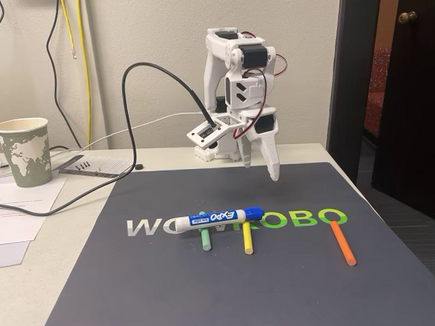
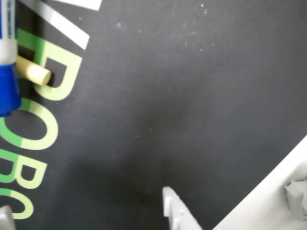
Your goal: Pick up the blue marker.
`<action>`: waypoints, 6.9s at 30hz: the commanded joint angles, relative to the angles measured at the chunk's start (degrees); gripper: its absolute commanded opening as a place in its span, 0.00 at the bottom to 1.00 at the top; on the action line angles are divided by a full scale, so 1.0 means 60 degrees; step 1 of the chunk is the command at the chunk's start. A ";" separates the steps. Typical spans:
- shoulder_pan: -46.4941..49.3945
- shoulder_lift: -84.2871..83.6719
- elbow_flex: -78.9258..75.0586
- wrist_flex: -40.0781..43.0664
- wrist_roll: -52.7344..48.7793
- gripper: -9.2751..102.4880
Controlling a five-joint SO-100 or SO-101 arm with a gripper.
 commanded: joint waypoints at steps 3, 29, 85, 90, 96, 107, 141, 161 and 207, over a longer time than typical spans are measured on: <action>0.0117 0.0659 -0.0073 0.0498 -0.0352 0.44; 0.1729 0.1758 0.0015 0.1626 -0.1714 0.46; -0.0879 -0.0557 -0.0513 -0.0454 0.0439 0.43; 0.0146 -0.0205 -0.0410 -0.0015 0.0264 0.43; 0.1450 0.0205 -0.0396 0.0249 -0.0190 0.42; 0.2461 0.0454 -0.0396 -0.0044 -0.0396 0.38; 0.2476 -0.0776 -0.0015 -0.3545 0.0498 0.42; 0.2095 -0.2197 -0.1509 -0.3252 0.0205 0.47; 0.1831 -0.5054 -0.5479 -0.0601 0.0161 0.29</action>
